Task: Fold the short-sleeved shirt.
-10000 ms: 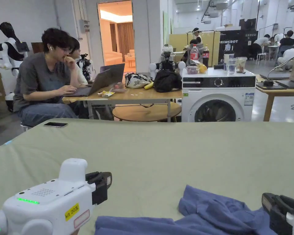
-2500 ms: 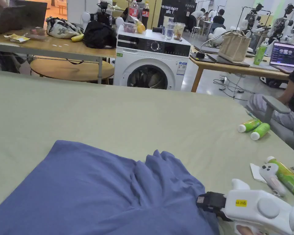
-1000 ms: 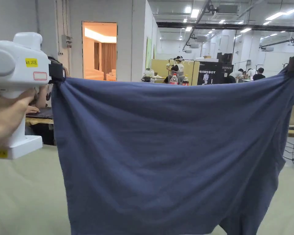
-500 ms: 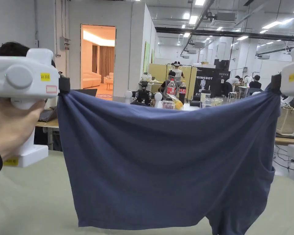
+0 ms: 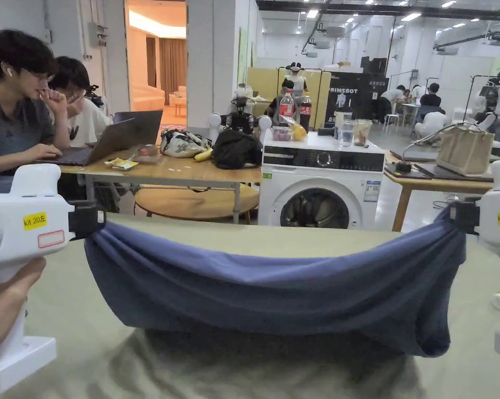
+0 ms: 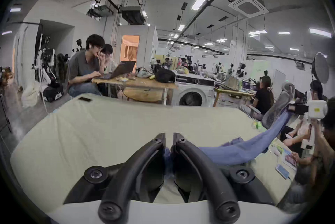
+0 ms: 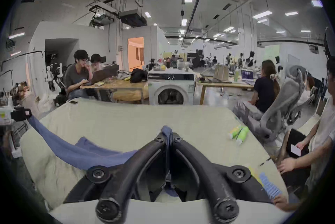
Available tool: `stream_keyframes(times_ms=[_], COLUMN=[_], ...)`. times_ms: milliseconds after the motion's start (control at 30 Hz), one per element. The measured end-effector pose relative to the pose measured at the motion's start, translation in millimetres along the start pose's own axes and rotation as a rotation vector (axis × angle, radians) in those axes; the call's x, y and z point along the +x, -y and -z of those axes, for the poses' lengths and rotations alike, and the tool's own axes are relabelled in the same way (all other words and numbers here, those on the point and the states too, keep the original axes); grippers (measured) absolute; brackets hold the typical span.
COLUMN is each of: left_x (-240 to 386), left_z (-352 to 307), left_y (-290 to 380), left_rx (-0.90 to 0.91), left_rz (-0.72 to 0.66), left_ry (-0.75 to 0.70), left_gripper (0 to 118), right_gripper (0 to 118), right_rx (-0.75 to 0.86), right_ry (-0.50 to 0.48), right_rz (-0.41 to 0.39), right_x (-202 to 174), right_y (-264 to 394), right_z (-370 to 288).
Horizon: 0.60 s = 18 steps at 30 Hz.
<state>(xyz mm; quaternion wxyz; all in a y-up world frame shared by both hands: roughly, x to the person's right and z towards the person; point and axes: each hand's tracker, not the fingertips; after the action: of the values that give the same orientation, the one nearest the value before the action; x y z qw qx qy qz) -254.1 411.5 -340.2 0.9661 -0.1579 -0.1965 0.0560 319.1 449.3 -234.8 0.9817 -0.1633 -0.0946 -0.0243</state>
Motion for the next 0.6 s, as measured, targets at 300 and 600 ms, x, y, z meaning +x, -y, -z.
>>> stream_keyframes(times_ms=[300, 600], left_x=[-4.9, -20.4], left_z=[-91.1, -125.5], left_y=[139.9, 234.4], left_rx=[-0.194, -0.429], left_rz=[-0.122, -0.148], left_ry=[0.045, 0.057], left_gripper=[2, 2], right_gripper=[0, 0], right_rx=[-0.204, -0.492], right_ry=[-0.034, -0.055], right_rz=[-0.060, -0.042], right_x=[13.5, 26.4], right_y=[159.0, 268.3], right_z=[-85.8, -121.8])
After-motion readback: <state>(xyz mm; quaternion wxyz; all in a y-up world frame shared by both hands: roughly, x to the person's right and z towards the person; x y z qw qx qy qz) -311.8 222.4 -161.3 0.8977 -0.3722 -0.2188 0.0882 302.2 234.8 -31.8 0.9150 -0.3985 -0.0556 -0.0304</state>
